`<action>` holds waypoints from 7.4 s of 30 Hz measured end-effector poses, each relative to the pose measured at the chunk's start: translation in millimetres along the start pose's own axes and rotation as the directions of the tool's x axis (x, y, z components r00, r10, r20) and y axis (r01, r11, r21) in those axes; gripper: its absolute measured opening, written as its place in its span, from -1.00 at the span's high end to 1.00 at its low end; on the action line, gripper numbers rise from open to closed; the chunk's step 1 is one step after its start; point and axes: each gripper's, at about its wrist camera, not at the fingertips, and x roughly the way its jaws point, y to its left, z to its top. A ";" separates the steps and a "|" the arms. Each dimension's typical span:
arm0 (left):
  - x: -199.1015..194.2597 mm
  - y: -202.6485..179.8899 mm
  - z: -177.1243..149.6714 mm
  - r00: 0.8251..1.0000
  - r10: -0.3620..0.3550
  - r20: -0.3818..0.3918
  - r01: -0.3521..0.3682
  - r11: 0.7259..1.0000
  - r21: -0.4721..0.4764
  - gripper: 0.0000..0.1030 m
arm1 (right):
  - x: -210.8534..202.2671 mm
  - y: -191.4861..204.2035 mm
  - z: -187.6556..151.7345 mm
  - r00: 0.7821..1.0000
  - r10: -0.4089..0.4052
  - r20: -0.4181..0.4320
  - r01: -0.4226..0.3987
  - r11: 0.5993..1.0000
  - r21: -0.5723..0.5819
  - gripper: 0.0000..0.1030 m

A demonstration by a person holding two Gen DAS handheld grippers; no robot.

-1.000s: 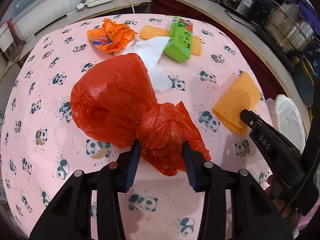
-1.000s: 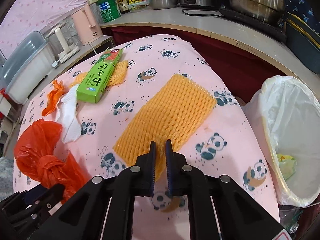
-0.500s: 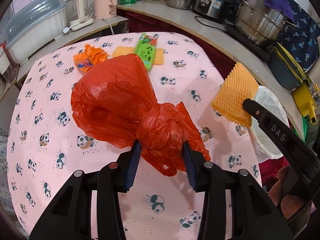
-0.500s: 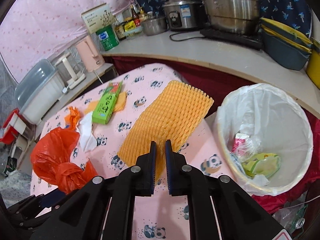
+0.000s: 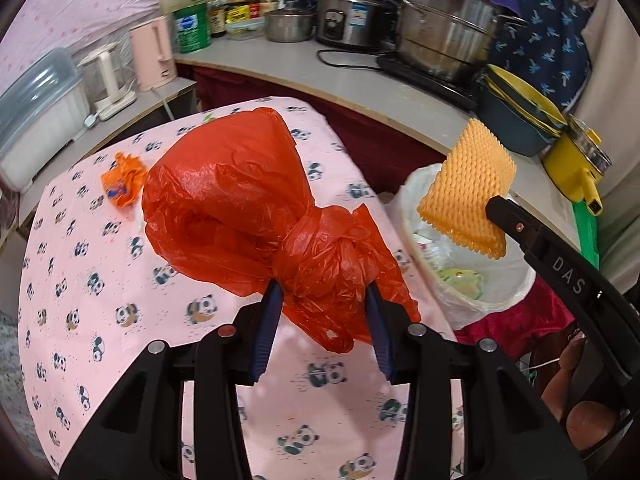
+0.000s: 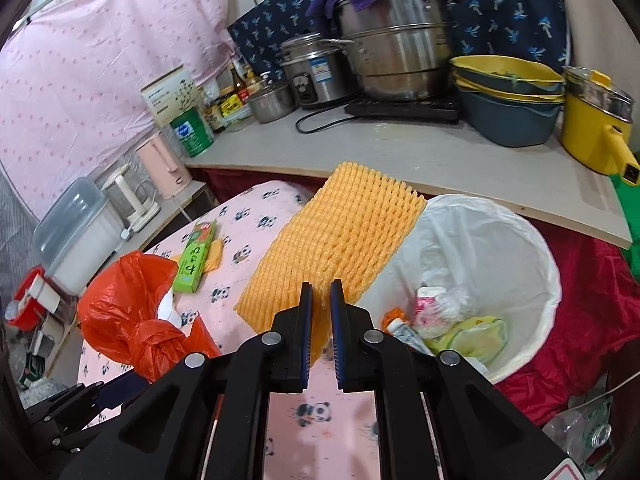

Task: Collect trash
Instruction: 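Carry the red bag with the left gripper while the right gripper carries the foam net to the bin, then open both grippers over the bin, dropping the red bag and foam net, then move both tools back over the table toward the orange wrapper and tissue, then close the right gripper on the white tissue while the left gripper closes near the tissue, then grasp the orange plastic wrapper with the left gripper while the right gripper lifts the tissue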

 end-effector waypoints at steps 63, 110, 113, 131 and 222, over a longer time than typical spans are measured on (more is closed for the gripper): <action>59.8 -93.0 45.9 0.998 -0.049 0.029 0.043 0.982 0.183 -0.55 | 3.1 -100.6 33.3 0.990 -0.137 0.039 0.129 0.980 0.150 0.41; 11.1 165.3 21.3 0.979 0.193 0.063 -0.172 0.953 -0.250 -0.56 | 47.9 128.8 0.5 0.995 0.077 -0.068 -0.087 0.982 -0.169 0.09; 14.1 183.0 18.3 0.978 0.203 0.047 -0.182 0.942 -0.283 -0.56 | 58.4 141.7 -3.7 0.992 0.089 -0.091 -0.104 0.978 -0.179 0.09; 58.9 278.0 15.3 0.973 0.226 -0.050 -0.225 0.878 -0.422 -0.56 | 156.4 207.8 -20.5 0.953 0.160 -0.257 -0.209 0.962 -0.177 -0.01; 169.2 296.8 81.3 0.977 0.168 -0.130 -0.207 0.890 -0.405 0.57 | 180.3 169.6 -28.7 0.935 0.182 -0.305 -0.226 0.967 -0.115 0.93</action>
